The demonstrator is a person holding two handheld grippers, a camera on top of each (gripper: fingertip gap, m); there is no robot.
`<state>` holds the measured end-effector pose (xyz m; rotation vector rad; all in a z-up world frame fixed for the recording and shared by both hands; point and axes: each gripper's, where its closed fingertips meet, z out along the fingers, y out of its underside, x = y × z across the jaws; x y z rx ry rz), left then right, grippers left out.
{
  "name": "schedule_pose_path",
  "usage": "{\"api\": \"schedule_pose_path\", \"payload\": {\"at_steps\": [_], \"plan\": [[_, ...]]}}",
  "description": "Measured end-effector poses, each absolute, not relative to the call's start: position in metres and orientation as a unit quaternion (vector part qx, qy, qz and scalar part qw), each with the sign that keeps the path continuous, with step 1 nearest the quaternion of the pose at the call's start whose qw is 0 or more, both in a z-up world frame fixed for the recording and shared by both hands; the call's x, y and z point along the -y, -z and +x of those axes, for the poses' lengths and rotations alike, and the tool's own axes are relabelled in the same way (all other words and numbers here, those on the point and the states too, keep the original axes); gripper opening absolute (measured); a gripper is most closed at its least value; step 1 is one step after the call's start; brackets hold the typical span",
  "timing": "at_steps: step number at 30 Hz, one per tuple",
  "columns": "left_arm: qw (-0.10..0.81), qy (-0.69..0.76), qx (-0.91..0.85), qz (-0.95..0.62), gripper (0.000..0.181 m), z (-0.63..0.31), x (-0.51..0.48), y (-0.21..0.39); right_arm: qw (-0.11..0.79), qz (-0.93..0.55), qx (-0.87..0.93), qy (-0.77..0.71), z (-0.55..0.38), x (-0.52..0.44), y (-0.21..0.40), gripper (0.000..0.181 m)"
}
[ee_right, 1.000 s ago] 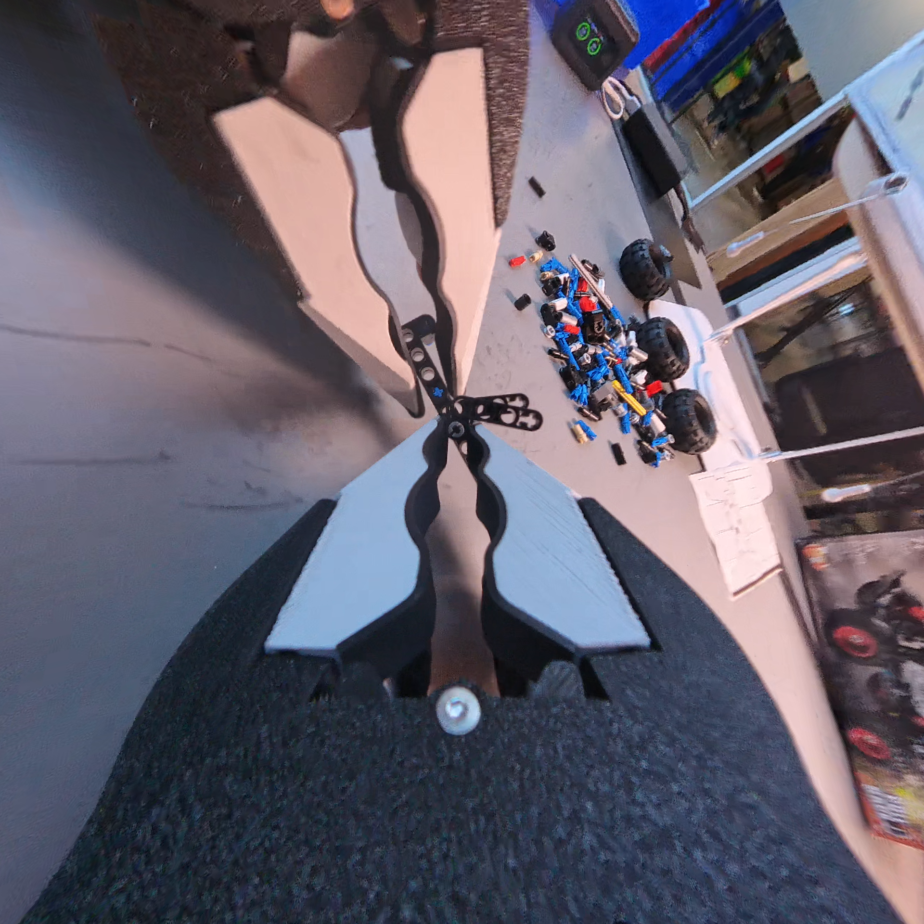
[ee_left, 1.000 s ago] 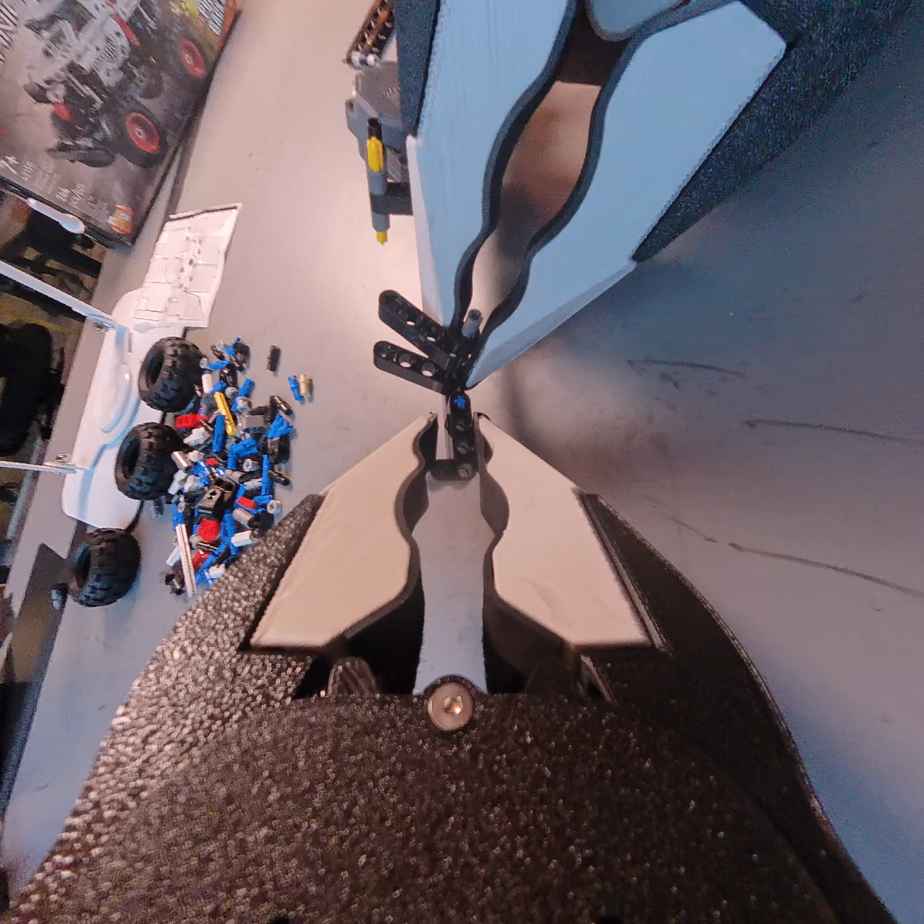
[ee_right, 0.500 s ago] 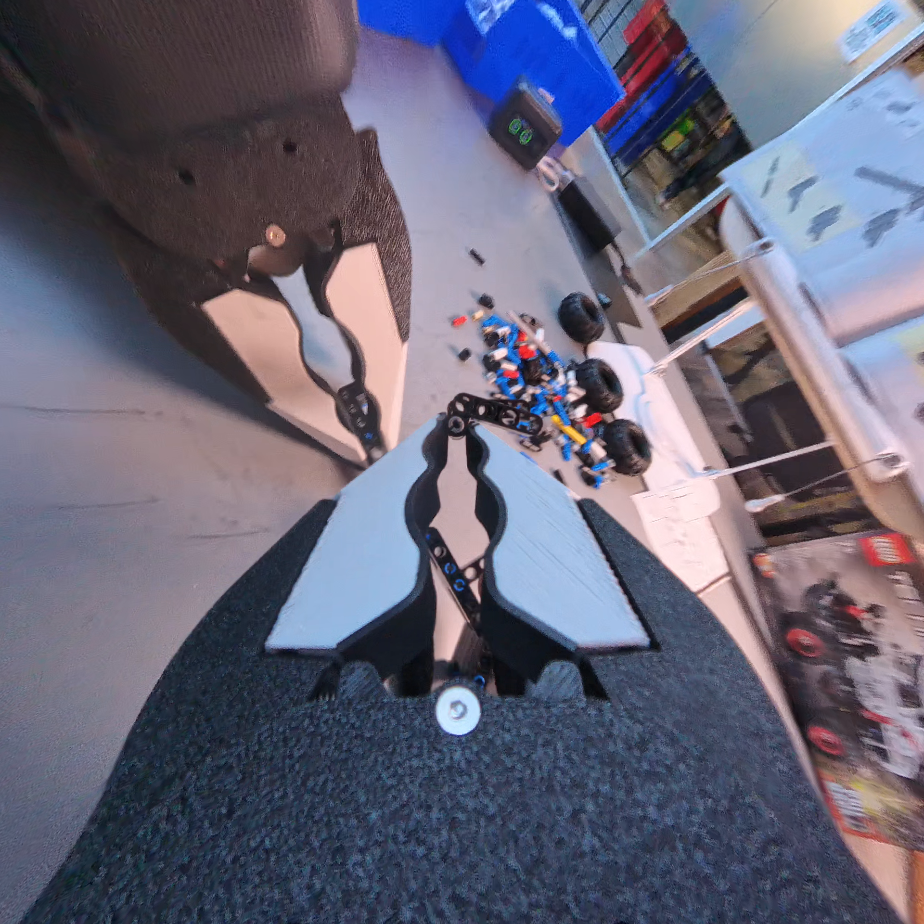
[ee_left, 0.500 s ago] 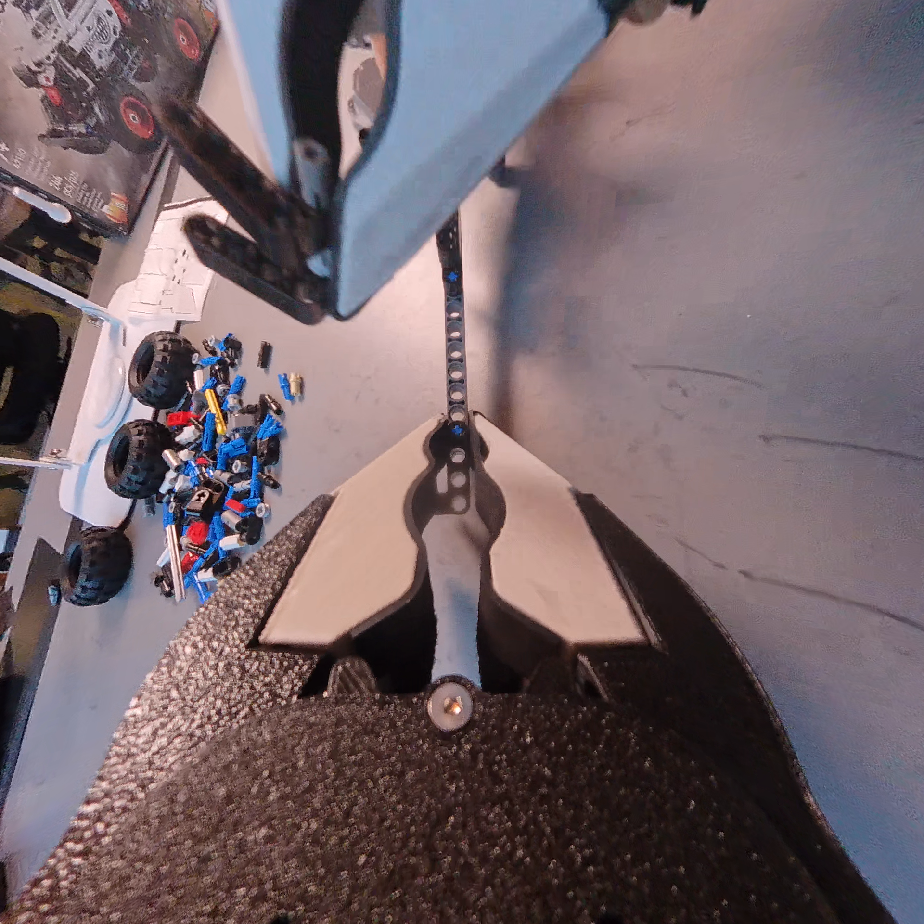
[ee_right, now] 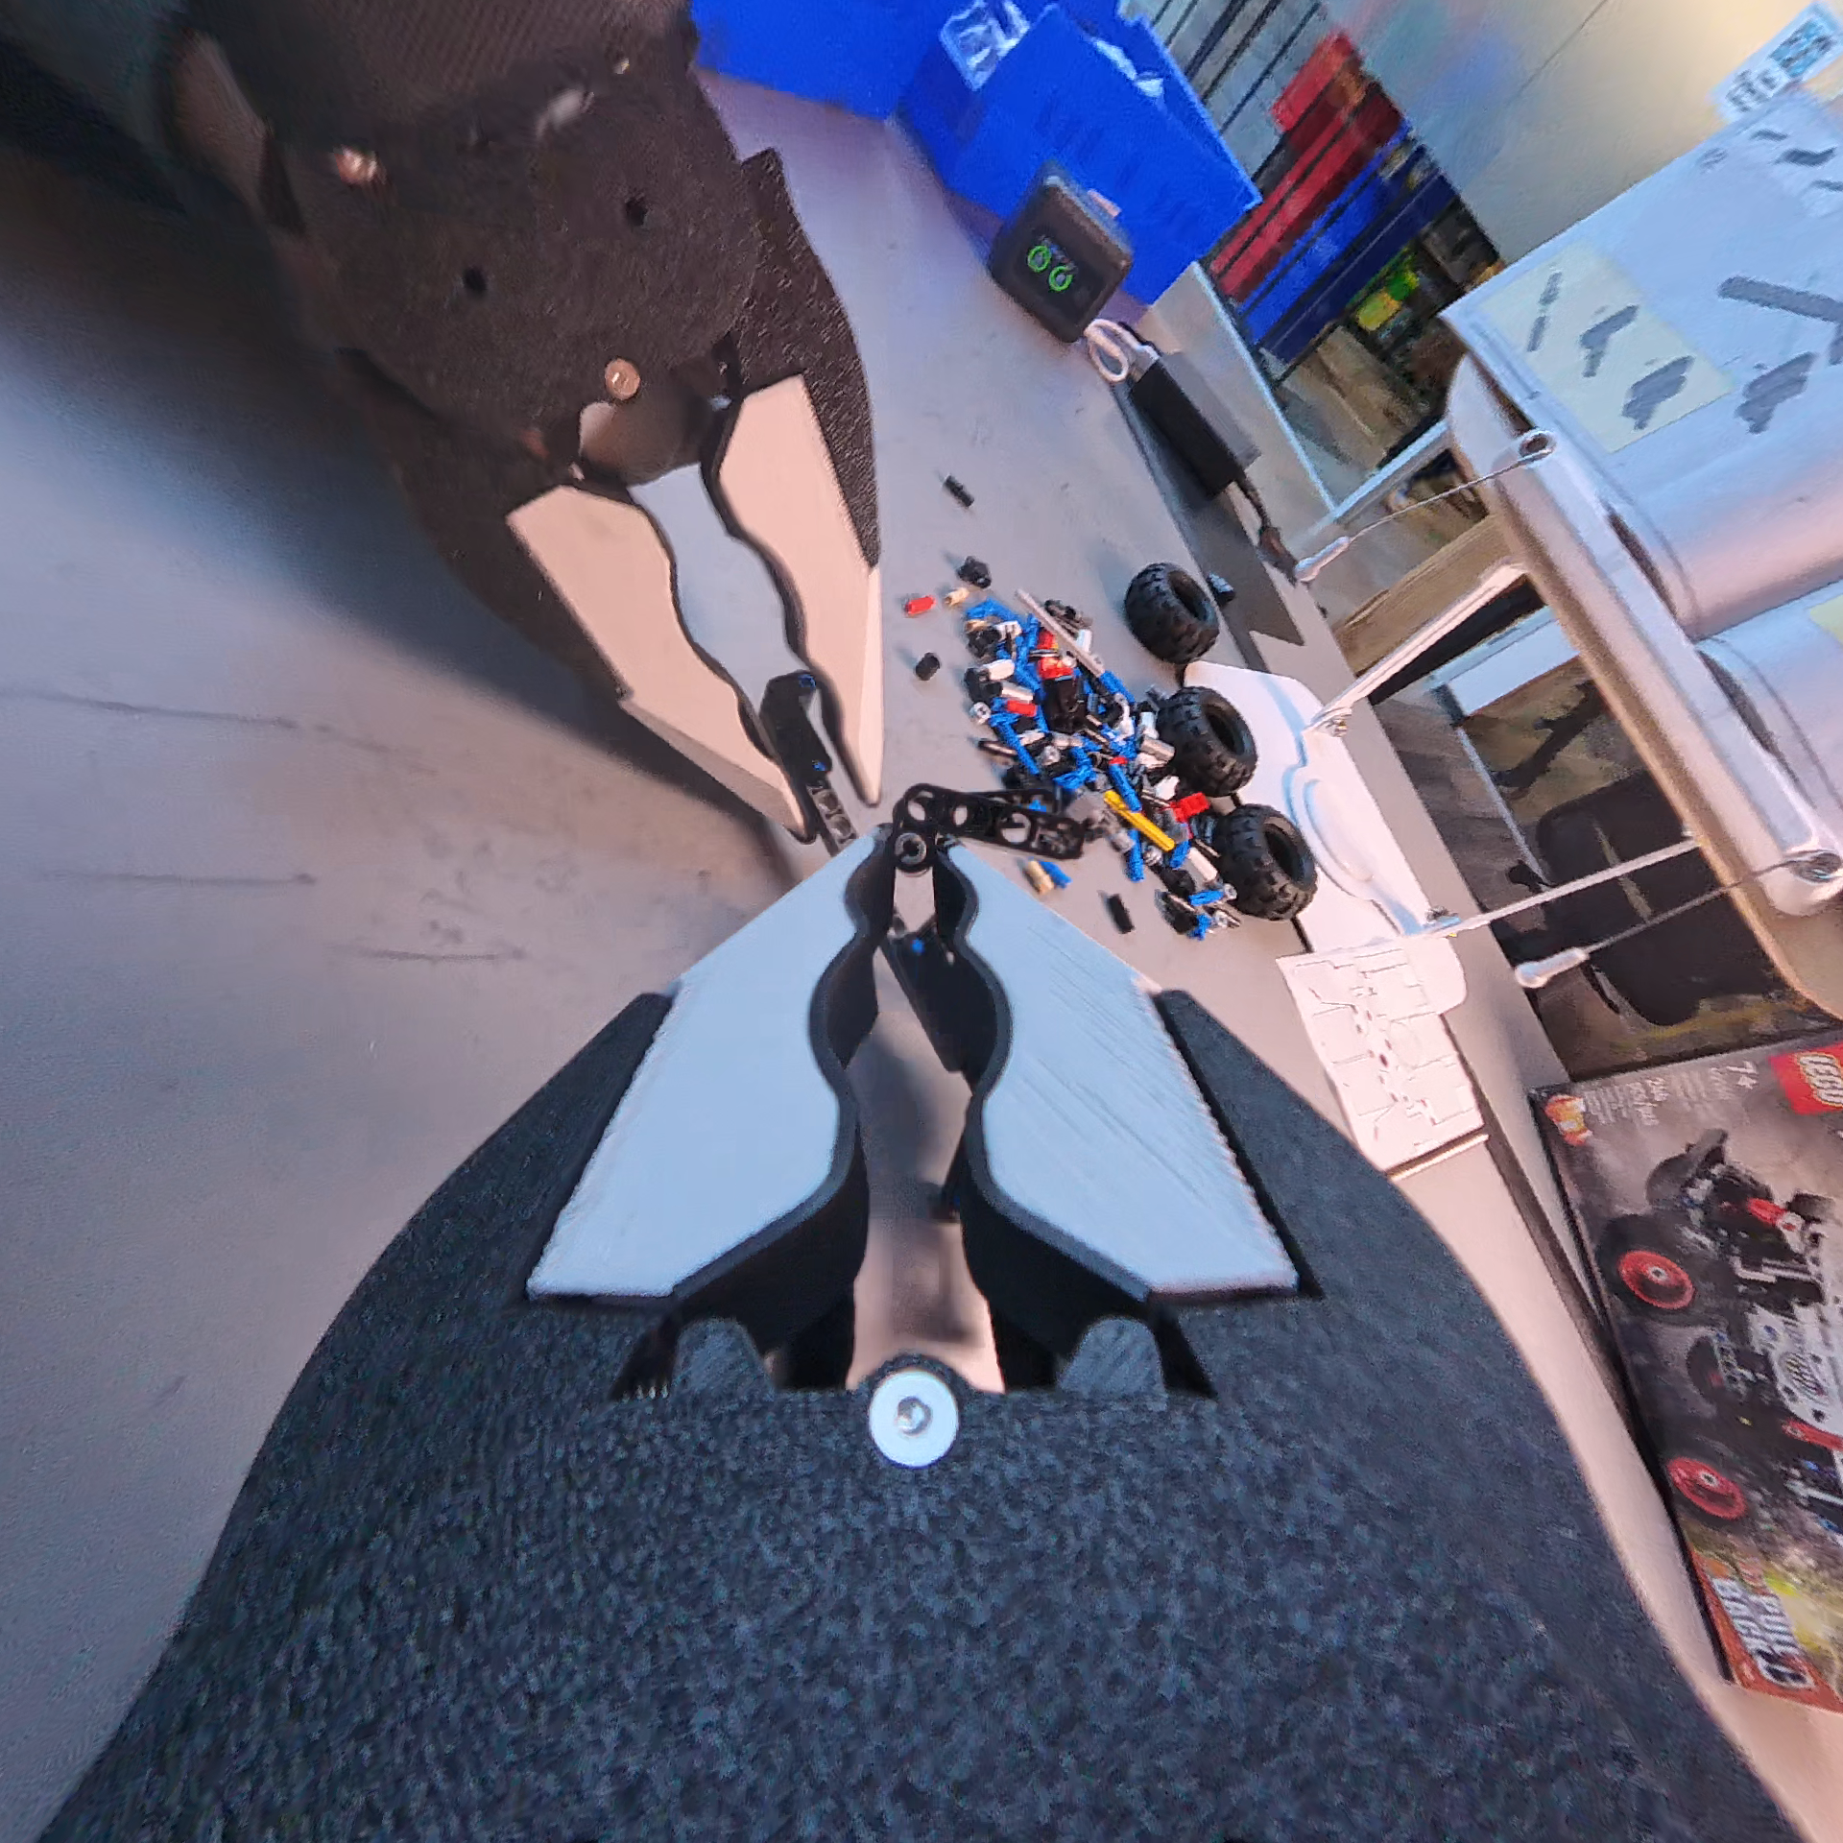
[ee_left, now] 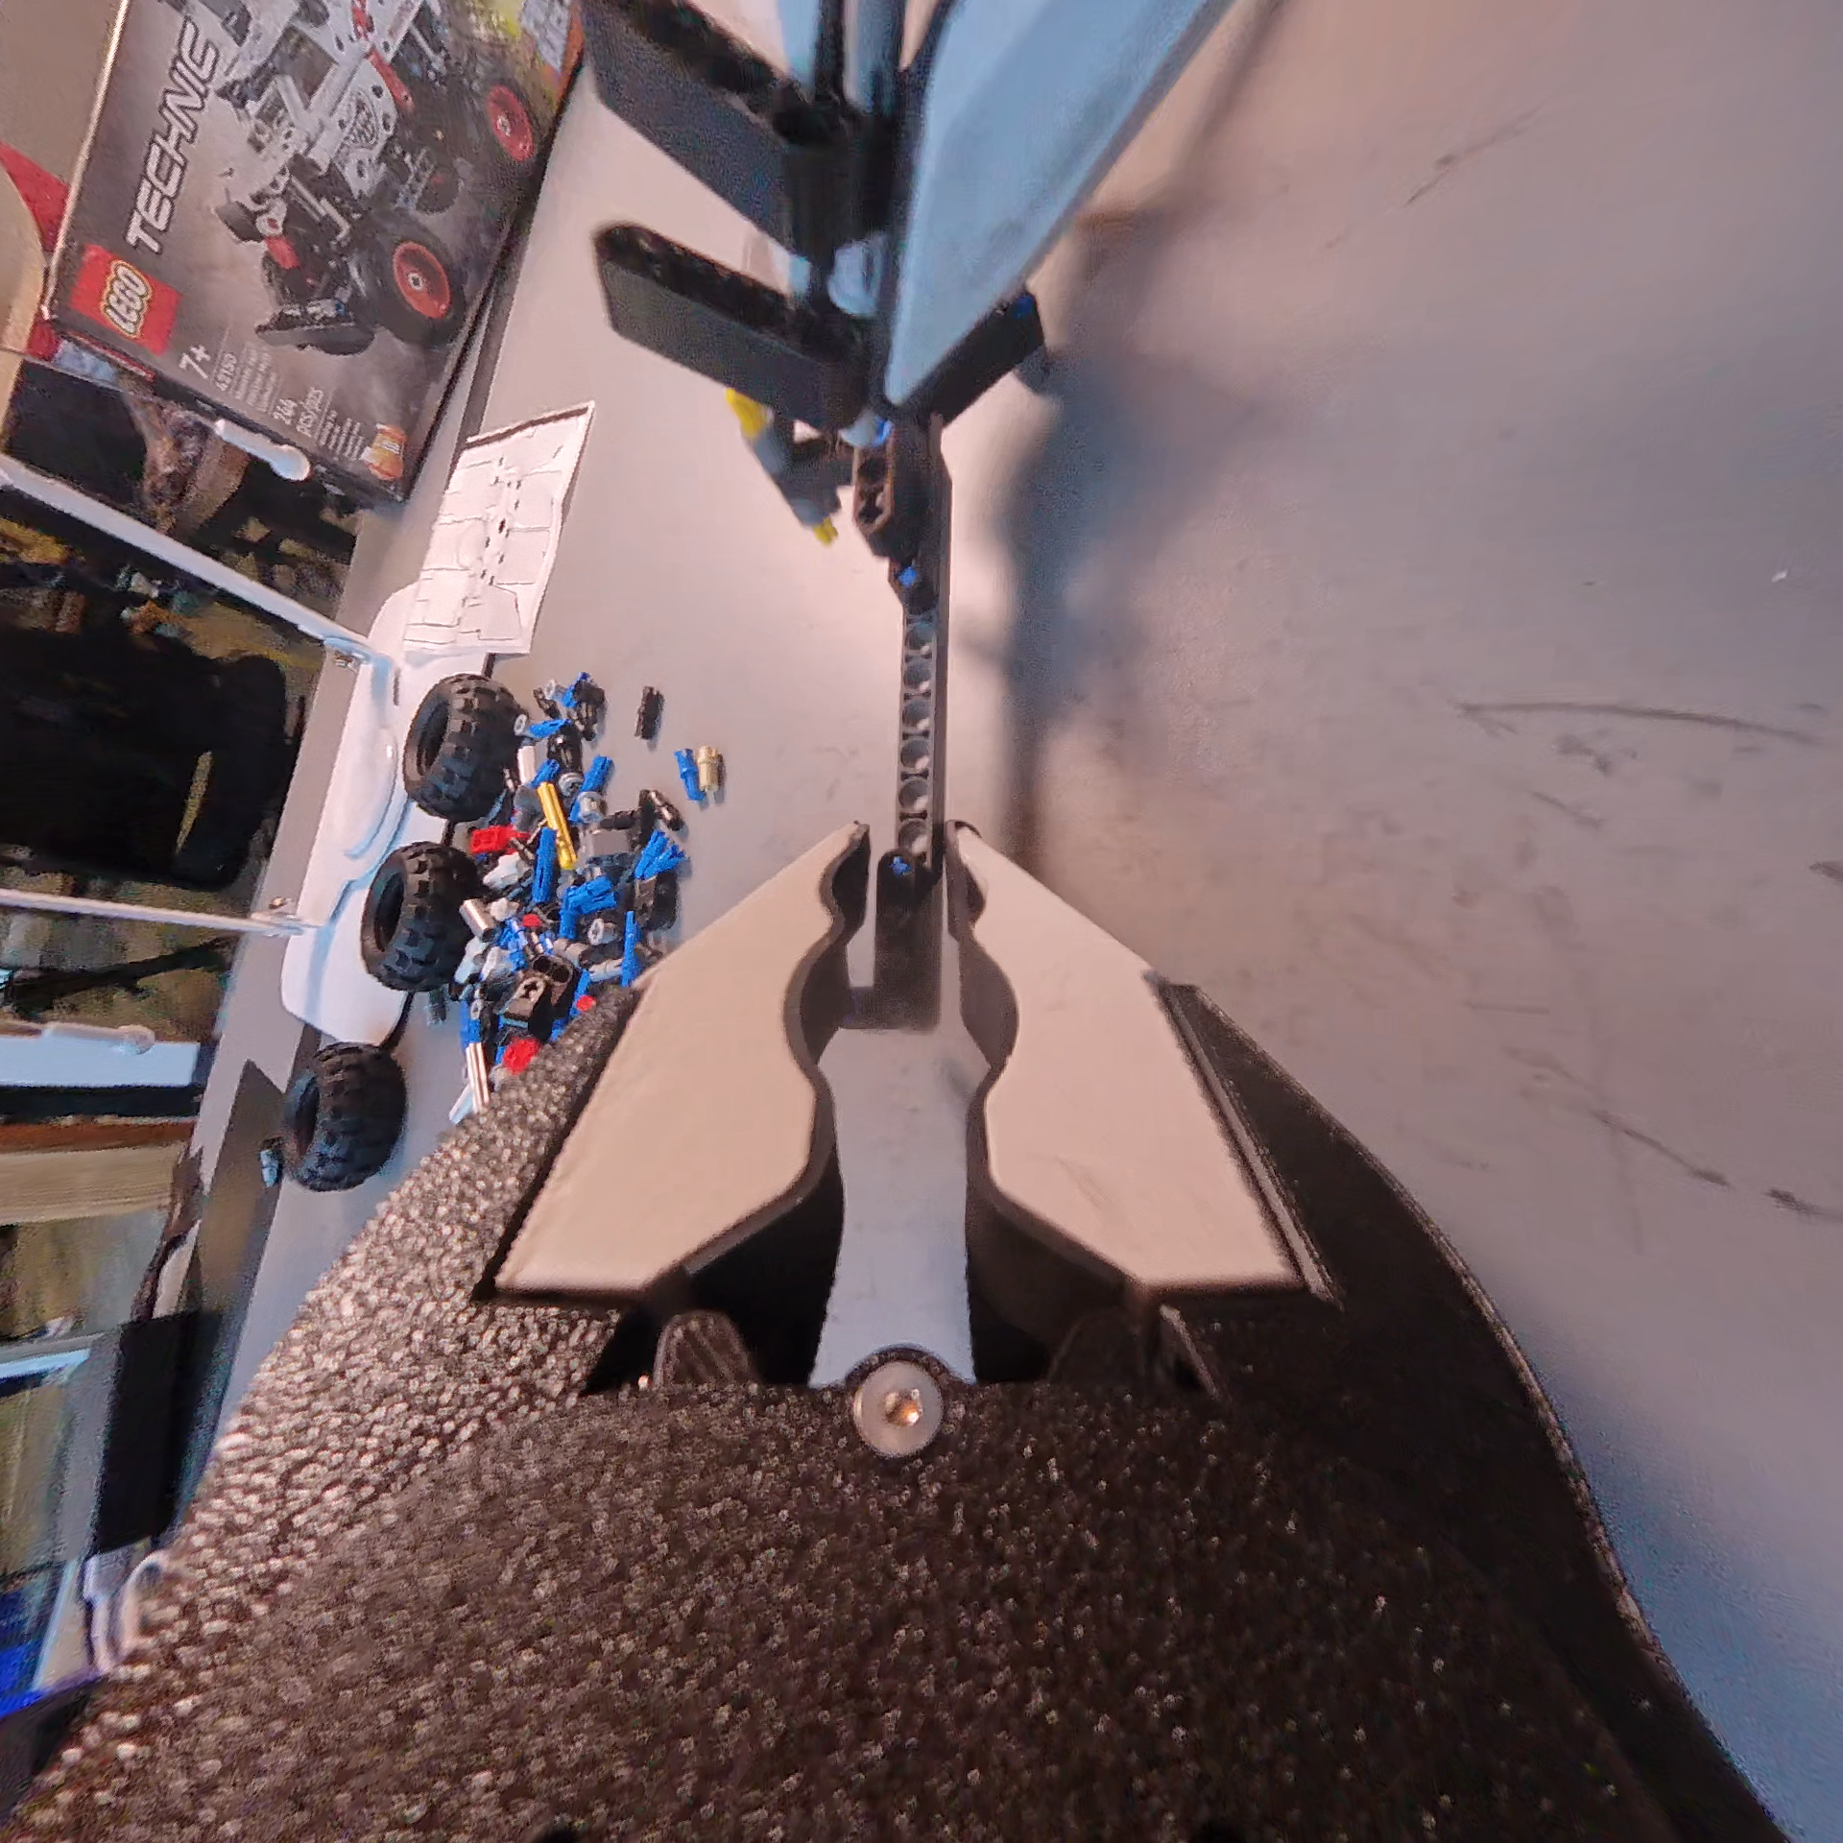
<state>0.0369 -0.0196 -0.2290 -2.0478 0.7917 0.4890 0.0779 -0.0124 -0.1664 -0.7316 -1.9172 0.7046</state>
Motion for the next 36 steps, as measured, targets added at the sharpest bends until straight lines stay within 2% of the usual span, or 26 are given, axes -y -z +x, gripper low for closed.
{"api": "schedule_pose_path", "payload": {"at_steps": [3, 5, 10, 15, 17, 21, 24, 28, 36], "plan": [[0.461, -0.092, -0.295, -0.832, 0.032, 0.051, 0.026, 0.22, 0.468, -0.292, 0.782, -0.292, 0.081, 0.014, 0.168, 0.006], [0.494, -0.004, -0.26, -0.83, 0.036, 0.058, 0.031, 0.206, 0.469, -0.276, 0.779, -0.311, 0.082, 0.021, 0.166, 0.006], [0.558, 0.246, -0.179, -0.772, 0.031, 0.078, 0.048, 0.156, 0.475, -0.231, 0.767, -0.364, 0.082, 0.043, 0.16, 0.007], [0.553, 0.344, -0.168, -0.74, 0.023, 0.091, 0.062, 0.142, 0.483, -0.196, 0.742, -0.421, 0.084, 0.065, 0.149, 0.007], [0.546, 0.361, -0.177, -0.735, 0.016, 0.097, 0.066, 0.139, 0.482, -0.188, 0.736, -0.437, 0.085, 0.071, 0.146, 0.007], [0.541, 0.358, -0.163, -0.743, 0.013, 0.093, 0.066, 0.139, 0.47, -0.21, 0.726, -0.456, 0.082, 0.069, 0.145, 0.008], [0.547, 0.339, -0.133, -0.753, 0.007, 0.08, 0.061, 0.141, 0.445, -0.245, 0.721, -0.471, 0.081, 0.06, 0.145, 0.02], [0.547, 0.321, -0.097, -0.767, 0.007, 0.066, 0.057, 0.144, 0.451, -0.246, 0.723, -0.462, 0.082, 0.054, 0.147, 0.016], [0.582, 0.265, -0.112, -0.761, 0.007, 0.065, 0.053, 0.142, 0.571, -0.186, 0.721, -0.345, 0.074, 0.054, 0.141, 0.011]]}}
